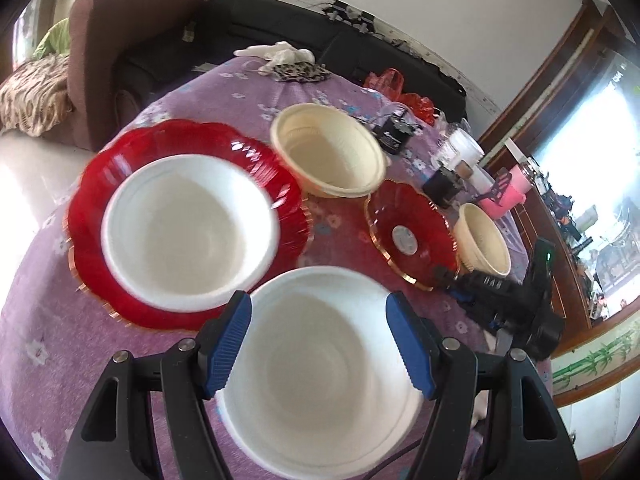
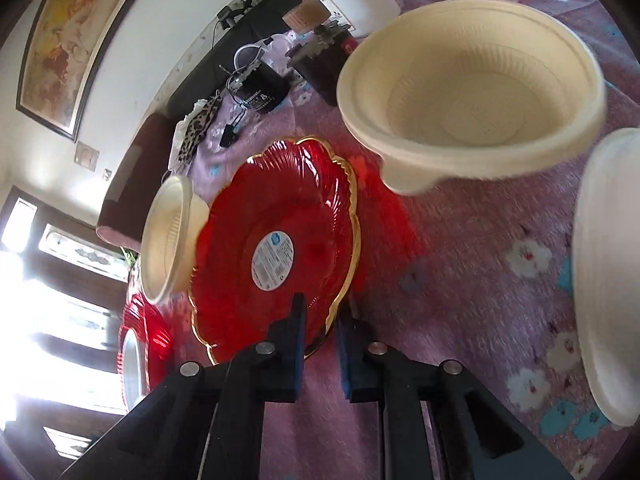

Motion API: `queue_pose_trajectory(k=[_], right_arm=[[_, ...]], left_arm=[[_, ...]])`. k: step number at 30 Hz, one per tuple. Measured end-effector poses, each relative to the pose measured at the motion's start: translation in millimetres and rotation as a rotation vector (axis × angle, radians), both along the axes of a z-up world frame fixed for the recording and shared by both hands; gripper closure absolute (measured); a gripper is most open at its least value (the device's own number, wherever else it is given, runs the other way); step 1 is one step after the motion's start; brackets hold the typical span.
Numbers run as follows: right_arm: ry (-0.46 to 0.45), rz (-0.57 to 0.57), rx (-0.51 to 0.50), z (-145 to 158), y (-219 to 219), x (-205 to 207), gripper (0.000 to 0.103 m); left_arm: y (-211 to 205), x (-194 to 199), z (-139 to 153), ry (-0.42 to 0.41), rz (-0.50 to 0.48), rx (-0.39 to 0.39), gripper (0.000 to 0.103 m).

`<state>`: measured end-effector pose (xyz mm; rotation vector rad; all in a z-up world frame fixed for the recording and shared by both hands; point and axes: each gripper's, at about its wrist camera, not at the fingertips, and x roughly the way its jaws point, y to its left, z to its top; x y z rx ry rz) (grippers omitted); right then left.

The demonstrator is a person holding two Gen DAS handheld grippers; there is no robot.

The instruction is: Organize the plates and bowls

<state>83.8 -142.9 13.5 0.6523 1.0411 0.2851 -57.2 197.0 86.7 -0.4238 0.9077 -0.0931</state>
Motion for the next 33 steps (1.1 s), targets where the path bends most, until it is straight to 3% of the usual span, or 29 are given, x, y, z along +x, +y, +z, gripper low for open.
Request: queue_pose_trajectory(k=[11, 14, 21, 33], right_arm=[[0.015, 0.043, 0.006, -1.5, -28.9, -58.2, 0.088], [-0.005, 0.022, -0.031, 1.7, -41.3, -70.8, 0.088], [-0.016, 0.005, -0.046, 1.8, -48.5, -72.4, 0.088], [-0.025, 0.013, -0.051, -1.2, -49.3, -71.3, 0.088]], left_arm=[[-53.5, 31.1, 4.9, 0.027, -0.103, 0.032, 0.034], [-70.0, 39.8, 5.6, 0.033, -0.129, 0.056, 0.033], [-105.1, 72.8, -8.2, 0.104, -0.2, 0.092, 0.032], [-130.6, 101.7, -48.7, 0.221, -0.226, 0.145, 0.032]])
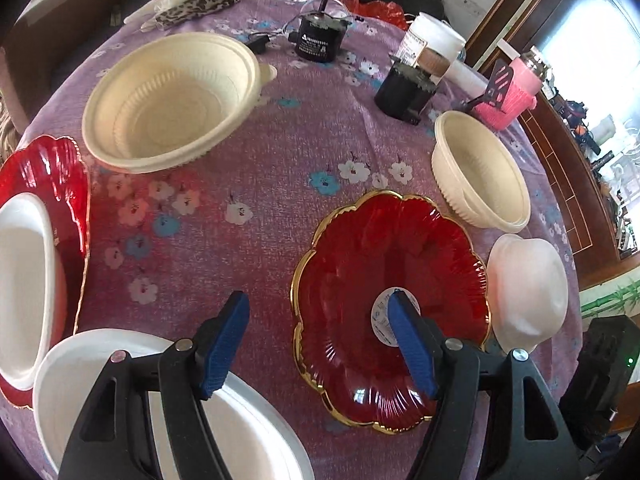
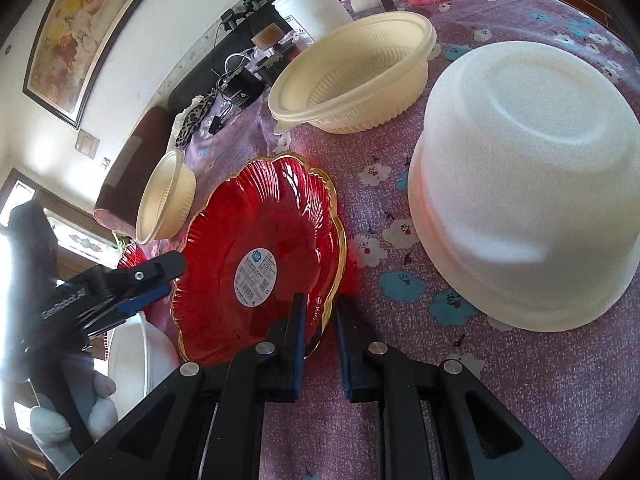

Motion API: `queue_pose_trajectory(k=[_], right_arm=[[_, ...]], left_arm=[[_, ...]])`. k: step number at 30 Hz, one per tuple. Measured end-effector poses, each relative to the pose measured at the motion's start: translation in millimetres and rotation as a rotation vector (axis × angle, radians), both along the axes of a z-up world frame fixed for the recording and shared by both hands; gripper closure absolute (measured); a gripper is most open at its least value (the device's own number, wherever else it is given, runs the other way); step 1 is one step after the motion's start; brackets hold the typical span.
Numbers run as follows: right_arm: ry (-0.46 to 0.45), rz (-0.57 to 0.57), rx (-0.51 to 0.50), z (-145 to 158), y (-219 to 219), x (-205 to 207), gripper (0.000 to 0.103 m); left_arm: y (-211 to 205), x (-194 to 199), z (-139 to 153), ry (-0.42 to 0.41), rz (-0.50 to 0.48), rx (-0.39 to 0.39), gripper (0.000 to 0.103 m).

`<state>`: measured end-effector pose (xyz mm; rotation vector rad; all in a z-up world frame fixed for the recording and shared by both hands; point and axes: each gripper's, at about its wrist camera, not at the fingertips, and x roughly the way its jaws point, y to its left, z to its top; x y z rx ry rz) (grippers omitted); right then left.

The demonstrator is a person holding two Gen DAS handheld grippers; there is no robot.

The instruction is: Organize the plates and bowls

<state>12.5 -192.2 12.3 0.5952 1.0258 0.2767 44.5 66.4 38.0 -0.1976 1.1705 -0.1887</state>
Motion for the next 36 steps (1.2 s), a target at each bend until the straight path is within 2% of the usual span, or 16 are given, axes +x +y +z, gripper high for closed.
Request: queue_pose_trajectory(k=[4, 14, 18, 19, 20, 22, 28, 30, 33, 36], right_arm=[[-0.002, -0.001, -0.005, 0.2, 1.3, 0.3, 0.088], [-0.002, -0.007, -0.002, 0.1, 2.8, 1.9, 0.088], [-0.003, -0.005, -0.015, 0.9, 4.6, 2.1, 0.088], [-0.004, -0.005, -0.02, 1.2, 4.9, 2.0, 0.088], [-0.004, -0.006, -0.019, 1.3, 4.6, 1.9, 0.088], [-0.003, -0.011, -0.011, 1.3, 4.3, 1.7, 0.088], [0.006, -0.018, 0.009, -0.3, 2.1, 0.3, 0.087], [0.024, -0.025, 0.057, -2.0, -4.0, -2.0, 0.081], [0.018, -0.041, 0.059, -0.1, -11.5, -7.4, 0.077], [0.003, -0.051, 0.07, 5.0, -16.1, -15.7, 0.075]], left_arm=[[-9.1, 1.5, -4.6, 0.027, -0.032, -0.016, 0.032], [-30.7, 7.1, -13.3, 0.076, -0.103, 0.044, 0.031], [-31.5, 7.8, -13.5, 0.095, -0.139, 0.026, 0.031], [-30.7, 7.0, -12.5, 0.091, -0.138, 0.026, 0.036], [-29.3, 5.9, -11.4, 0.081, -0.132, 0.041, 0.045], [-26.0, 4.6, -9.9, 0.063, -0.122, 0.06, 0.054], [-14.5, 4.5, -5.5, 0.084, -0.086, -0.007, 0.054], [-7.1, -1.8, 9.5, 0.052, -0.086, -0.035, 0.054], [16.2, -24.7, 44.8, -0.046, -0.072, -0.056, 0.053], [57.6, -62.1, 74.6, -0.144, -0.013, -0.085, 0.041]])
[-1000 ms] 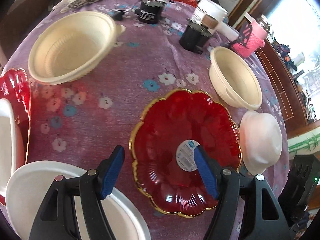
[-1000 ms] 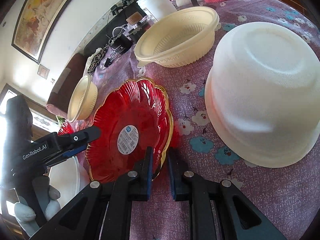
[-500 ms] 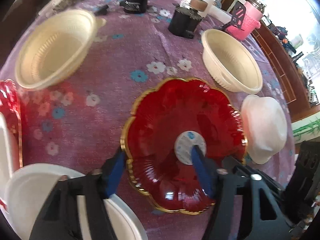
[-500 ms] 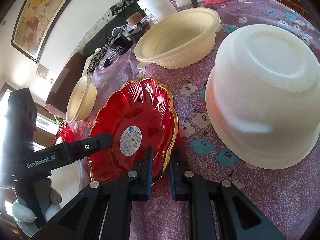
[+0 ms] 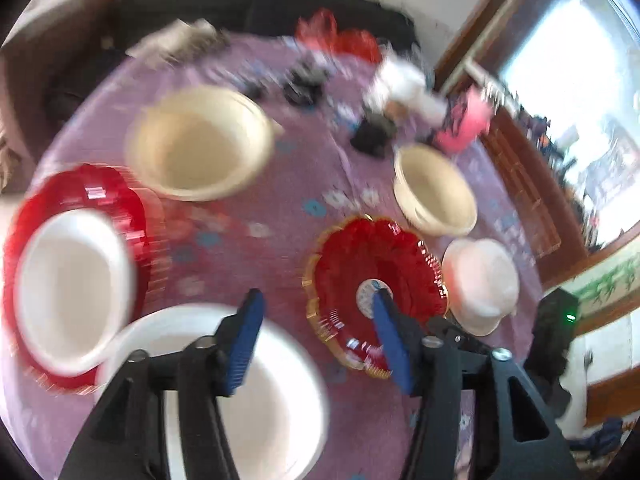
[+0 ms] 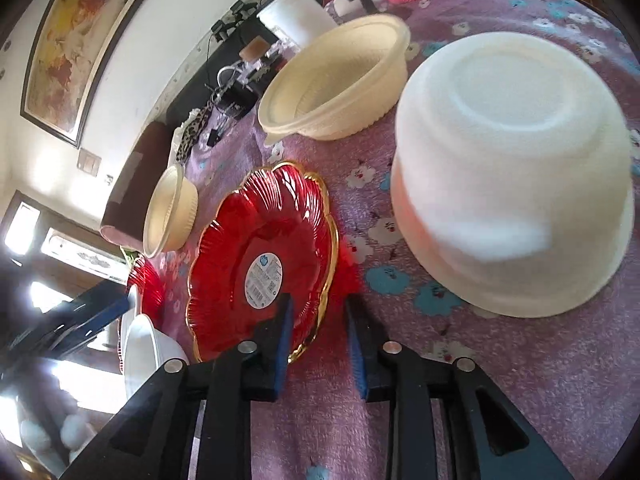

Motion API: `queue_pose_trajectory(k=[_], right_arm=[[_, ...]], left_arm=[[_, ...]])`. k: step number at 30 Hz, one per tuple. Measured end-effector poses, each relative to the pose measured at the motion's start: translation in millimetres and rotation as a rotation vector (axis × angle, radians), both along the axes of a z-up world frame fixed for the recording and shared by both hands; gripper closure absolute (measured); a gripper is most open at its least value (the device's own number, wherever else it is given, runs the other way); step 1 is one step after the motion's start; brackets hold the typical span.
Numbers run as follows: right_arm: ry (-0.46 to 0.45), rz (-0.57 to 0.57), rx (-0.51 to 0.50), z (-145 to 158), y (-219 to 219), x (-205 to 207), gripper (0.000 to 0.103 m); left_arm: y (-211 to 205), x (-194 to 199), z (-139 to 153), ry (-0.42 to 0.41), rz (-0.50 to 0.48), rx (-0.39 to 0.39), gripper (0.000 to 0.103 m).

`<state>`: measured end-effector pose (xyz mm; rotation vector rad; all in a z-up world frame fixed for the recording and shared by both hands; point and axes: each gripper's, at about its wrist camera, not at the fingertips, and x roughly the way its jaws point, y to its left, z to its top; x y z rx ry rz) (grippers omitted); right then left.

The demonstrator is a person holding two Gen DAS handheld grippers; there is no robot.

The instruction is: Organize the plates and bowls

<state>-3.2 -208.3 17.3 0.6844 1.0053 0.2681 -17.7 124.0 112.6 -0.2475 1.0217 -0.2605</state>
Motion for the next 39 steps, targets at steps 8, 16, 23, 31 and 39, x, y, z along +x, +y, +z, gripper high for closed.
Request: queue_pose_trajectory(k=[8, 16, 23, 31, 39], right_arm=[[-0.116, 0.186, 0.051, 36.1, 53.2, -34.9, 0.057], [-0.075, 0.359, -0.013, 33.6, 136.4, -20.2, 0.057], [-0.012, 0.395, -0.044, 13.9, 169.1, -5.0, 0.072], [-0.195, 0.414, -0.129, 79.9, 183.5, -21.2, 0.076], [-0.276, 0.538, -0.208, 119.1, 269.0, 26.2, 0.076]], left_arm=[[109.8, -85.1, -2.7, -0.078, 0.279, 0.003, 0.031], [103.7, -74.9, -62.5, 0.063, 0.261, -0.067, 0.031], [83.6, -71.0, -81.1, 0.093, 0.215, -0.086, 0.065], [93.9, -97.0, -32.8, -0.054, 0.203, -0.091, 0.064], [153.1, -62.0, 1.0, -0.135, 0.346, -0.012, 0.061]])
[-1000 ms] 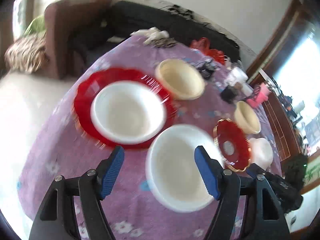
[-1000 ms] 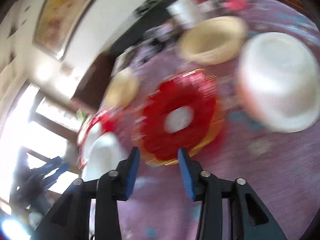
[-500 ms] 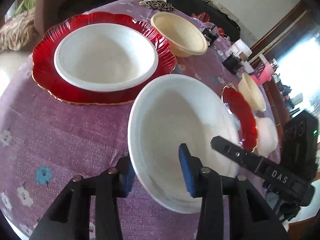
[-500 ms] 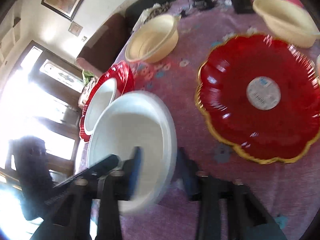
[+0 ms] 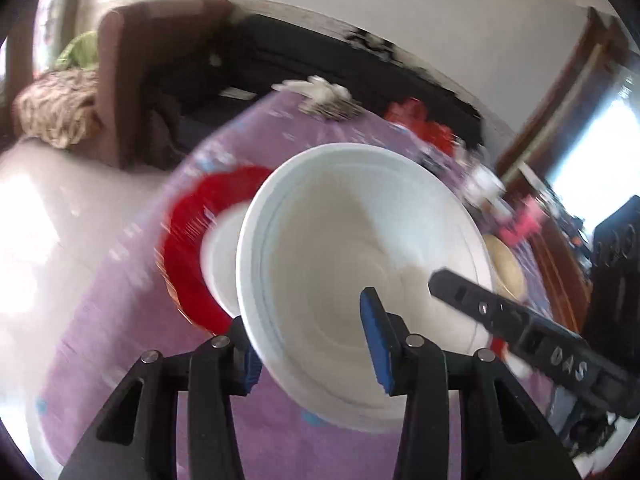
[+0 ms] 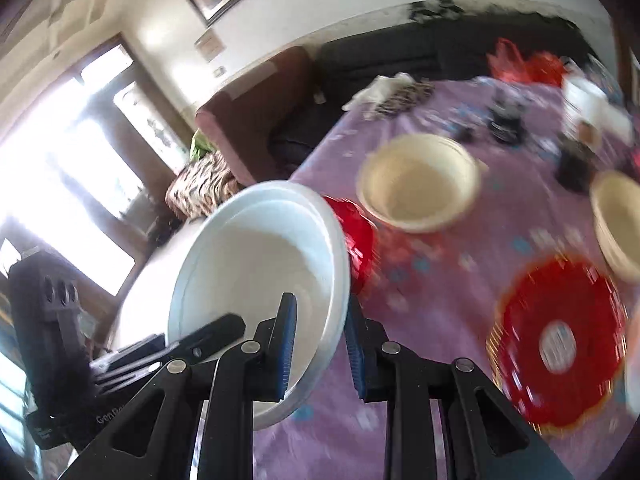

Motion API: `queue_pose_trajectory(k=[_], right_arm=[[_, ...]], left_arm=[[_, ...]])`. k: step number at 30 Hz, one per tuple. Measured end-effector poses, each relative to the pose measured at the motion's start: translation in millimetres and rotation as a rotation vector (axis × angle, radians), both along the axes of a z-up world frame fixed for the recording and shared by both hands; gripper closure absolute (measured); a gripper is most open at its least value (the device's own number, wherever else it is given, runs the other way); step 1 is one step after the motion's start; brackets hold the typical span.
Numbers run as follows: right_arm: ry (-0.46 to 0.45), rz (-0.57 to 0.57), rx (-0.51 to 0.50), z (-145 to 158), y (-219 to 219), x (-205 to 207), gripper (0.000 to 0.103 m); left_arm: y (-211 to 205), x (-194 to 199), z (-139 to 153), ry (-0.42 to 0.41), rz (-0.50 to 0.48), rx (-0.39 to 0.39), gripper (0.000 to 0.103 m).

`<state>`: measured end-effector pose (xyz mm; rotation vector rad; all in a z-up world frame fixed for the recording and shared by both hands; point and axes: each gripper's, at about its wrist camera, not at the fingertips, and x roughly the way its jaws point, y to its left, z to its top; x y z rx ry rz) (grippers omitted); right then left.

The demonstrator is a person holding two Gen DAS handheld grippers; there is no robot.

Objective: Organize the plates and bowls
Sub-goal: 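Carry the white bowl with the left tool and lower it onto the white plate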

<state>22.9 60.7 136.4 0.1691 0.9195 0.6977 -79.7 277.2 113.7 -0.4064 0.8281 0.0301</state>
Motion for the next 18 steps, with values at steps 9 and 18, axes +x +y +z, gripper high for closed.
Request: queue_pose_trajectory(k=[9, 18], right_arm=[[0.063, 0.038, -0.116, -40.9, 67.8, 41.5, 0.076], [0.059, 0.016, -0.17, -55.0, 65.5, 54.6, 0.076]], left_arm=[[53.1, 56.0, -43.4, 0.143, 0.084, 0.02, 0.061], [47.1, 69.1, -64.8, 0.18, 0.035, 0.031, 0.059]])
